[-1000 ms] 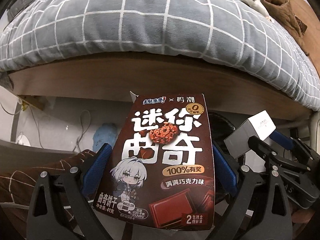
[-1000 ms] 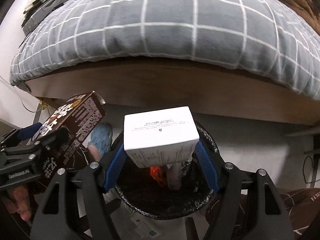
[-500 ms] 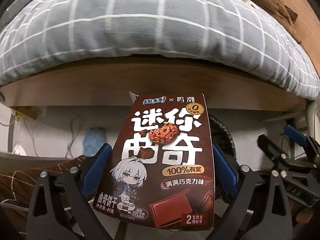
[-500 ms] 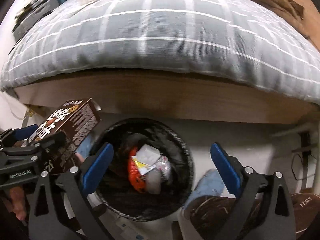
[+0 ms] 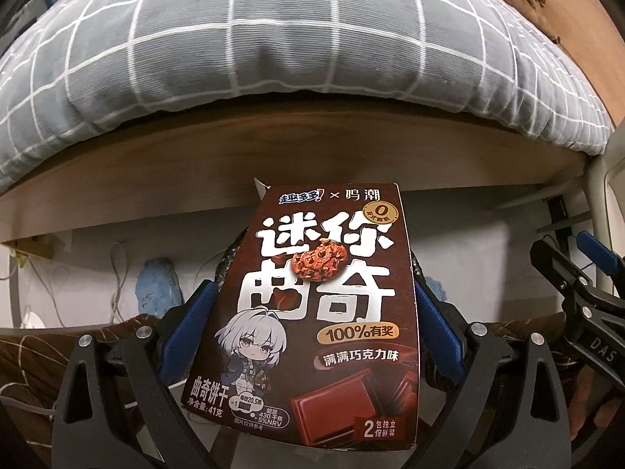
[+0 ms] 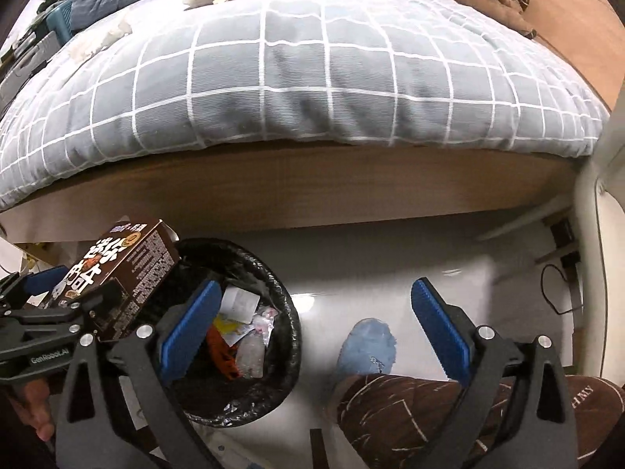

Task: Collect trash
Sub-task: 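Open the right tool to drop the white box while the left tool drops the brown box, then move both tools back over the bed toward the tissue and clear bag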

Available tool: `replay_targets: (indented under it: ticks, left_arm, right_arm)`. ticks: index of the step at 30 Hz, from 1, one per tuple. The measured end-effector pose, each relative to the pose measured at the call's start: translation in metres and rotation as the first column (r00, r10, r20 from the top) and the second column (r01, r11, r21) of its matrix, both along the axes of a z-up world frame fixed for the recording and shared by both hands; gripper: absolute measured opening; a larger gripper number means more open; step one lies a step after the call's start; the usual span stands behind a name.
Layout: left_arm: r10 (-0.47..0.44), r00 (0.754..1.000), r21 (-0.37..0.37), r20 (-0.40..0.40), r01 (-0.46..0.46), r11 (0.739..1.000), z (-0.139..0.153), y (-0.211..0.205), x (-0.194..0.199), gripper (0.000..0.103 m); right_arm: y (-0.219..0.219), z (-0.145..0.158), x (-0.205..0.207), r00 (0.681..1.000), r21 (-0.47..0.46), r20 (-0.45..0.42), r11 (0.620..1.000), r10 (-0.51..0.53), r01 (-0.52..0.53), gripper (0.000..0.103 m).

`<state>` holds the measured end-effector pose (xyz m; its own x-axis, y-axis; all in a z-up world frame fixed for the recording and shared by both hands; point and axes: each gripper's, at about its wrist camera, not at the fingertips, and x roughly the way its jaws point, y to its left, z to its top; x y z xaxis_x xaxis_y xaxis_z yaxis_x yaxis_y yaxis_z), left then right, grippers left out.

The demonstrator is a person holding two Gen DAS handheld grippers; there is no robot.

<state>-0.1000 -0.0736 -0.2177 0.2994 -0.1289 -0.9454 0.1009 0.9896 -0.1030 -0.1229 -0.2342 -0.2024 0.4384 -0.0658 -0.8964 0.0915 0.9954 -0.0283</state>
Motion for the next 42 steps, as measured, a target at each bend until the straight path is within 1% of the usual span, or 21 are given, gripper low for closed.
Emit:
replay_targets:
  ticks: [8,11,16,19,22,26,30,33,37,42]
  left_arm:
    - [-0.003,1.0,-0.004,0.024,0.003,1.0,0.002,0.011,-0.001,0.096]
    - [-0.002,1.0,0.007,0.023,0.002,1.0,0.003,0.011,-0.005,0.097]
    - [0.016,0.999,0.034,0.051,-0.017,0.999,0.011,0.02,-0.009,0.097]
    - [0.034,0.996,0.044,0.081,-0.038,0.998,0.023,0.03,-0.011,0.097]
    - [0.059,0.99,0.054,0.131,-0.066,0.996,0.04,0.043,-0.014,0.097]
    - [0.091,0.981,0.038,0.174,-0.099,0.994,0.061,0.055,-0.015,0.097]
    - [0.117,0.968,0.023,0.224,-0.126,0.992,0.083,0.063,-0.012,0.097]
    - [0.129,0.958,0.006,0.258,-0.135,0.991,0.097,0.067,-0.009,0.097]
    - [0.134,0.947,0.0,0.292,-0.14,0.99,0.108,0.068,-0.004,0.097]
    - [0.151,0.932,-0.024,0.329,-0.151,0.988,0.123,0.072,0.004,0.097]
  right_arm:
    - [-0.001,0.0,0.0,1.0,0.005,0.004,1.0,0.0,-0.001,0.094]
    - [0.0,0.002,0.0,1.0,0.007,0.007,1.0,-0.004,0.004,0.094]
    - [0.008,0.011,0.003,1.0,0.018,0.025,1.0,0.01,-0.011,0.094]
    - [0.018,0.022,0.004,0.998,0.019,0.055,0.999,0.03,-0.031,0.094]
    - [0.027,0.035,0.005,0.995,0.02,0.089,0.999,0.046,-0.048,0.094]
    - [0.039,0.05,0.006,0.989,0.021,0.127,0.997,0.07,-0.074,0.094]
    - [0.051,0.071,0.005,0.974,0.0,0.199,0.994,0.11,-0.112,0.094]
    - [0.054,0.08,0.006,0.964,0.008,0.237,0.992,0.121,-0.126,0.094]
    - [0.054,0.091,0.011,0.953,0.002,0.275,0.991,0.13,-0.136,0.094]
    - [0.046,0.106,0.025,0.943,0.021,0.314,0.992,0.11,-0.122,0.094]
